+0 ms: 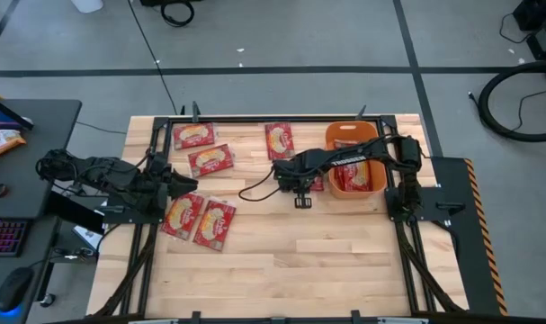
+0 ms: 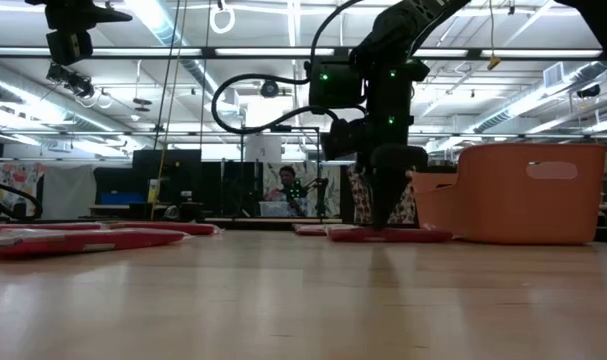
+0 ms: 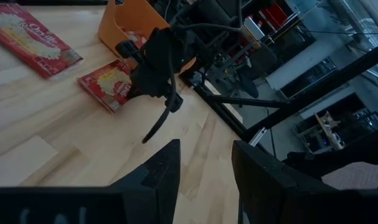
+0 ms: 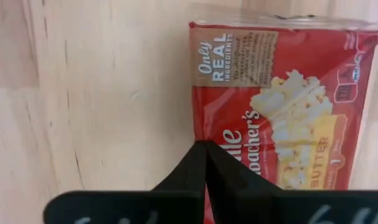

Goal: Sort popcorn bags into baskets
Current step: Put the red popcorn bag into the orange bin

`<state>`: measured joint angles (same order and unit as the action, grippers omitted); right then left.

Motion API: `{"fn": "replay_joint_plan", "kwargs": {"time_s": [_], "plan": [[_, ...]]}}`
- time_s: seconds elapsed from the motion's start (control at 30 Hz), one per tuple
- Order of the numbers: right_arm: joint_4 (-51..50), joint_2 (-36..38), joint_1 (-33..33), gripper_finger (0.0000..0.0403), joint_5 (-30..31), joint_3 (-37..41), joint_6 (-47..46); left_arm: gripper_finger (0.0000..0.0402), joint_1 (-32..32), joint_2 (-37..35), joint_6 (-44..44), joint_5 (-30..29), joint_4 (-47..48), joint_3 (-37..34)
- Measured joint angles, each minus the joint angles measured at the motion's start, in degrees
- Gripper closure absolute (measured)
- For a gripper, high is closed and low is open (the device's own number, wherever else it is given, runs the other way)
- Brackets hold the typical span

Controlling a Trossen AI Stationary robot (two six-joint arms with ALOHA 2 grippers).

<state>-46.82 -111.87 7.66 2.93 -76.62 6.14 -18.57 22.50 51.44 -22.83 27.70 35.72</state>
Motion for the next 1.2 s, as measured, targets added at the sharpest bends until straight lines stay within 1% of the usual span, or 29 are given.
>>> {"fn": "replay_joint_plan", "kwargs": {"time_s": [0.1, 0.3, 0.43, 0.53, 0.63, 0.8, 0.93, 1.03, 1.2], "plan": [[-0.5, 0.1, 0.0, 0.036, -0.8, 0.0, -0.2, 0.0253, 0.0, 0.0, 0.0, 0.0, 0.0, 0.0], [-3.4, 1.2, 0.0, 0.0269, -1.5, 0.0, -2.5, 0.0253, 0.0, 0.0, 0.2, 0.4, 0.0, 0.0], [-8.2, 2.1, -0.1, 0.0215, 0.5, 0.0, -0.4, 0.0253, 0.0, 0.0, 0.4, 0.5, 0.0, 0.0], [-8.9, 2.0, -0.1, 0.0187, 0.6, 0.4, 1.2, 0.0253, 0.0, 0.0, 0.4, 0.6, 0.0, 0.0], [-7.9, 2.0, -0.1, 0.0171, 0.9, 2.5, 1.6, 0.0253, 0.0, 0.0, 0.4, 0.6, 0.0, 0.0], [-7.8, 2.1, -0.2, 0.0169, 2.5, 5.7, 0.0, 0.0253, 0.0, 0.0, 0.5, 0.6, 0.0, 0.0], [-6.7, 2.3, -0.6, 0.0185, 5.6, 7.4, 0.5, 0.0253, 0.0, 0.0, 0.5, 0.6, 0.0, 0.0], [-5.4, 2.3, -0.5, 0.0213, 5.8, 7.9, 1.0, 0.0253, 0.0, 0.0, 0.5, 0.6, 0.0, 0.0], [-3.5, 2.2, -0.5, 0.0285, 6.9, 7.6, 0.6, 0.0253, 0.0, 0.0, 0.5, 0.6, 0.0, 0.0]]}}
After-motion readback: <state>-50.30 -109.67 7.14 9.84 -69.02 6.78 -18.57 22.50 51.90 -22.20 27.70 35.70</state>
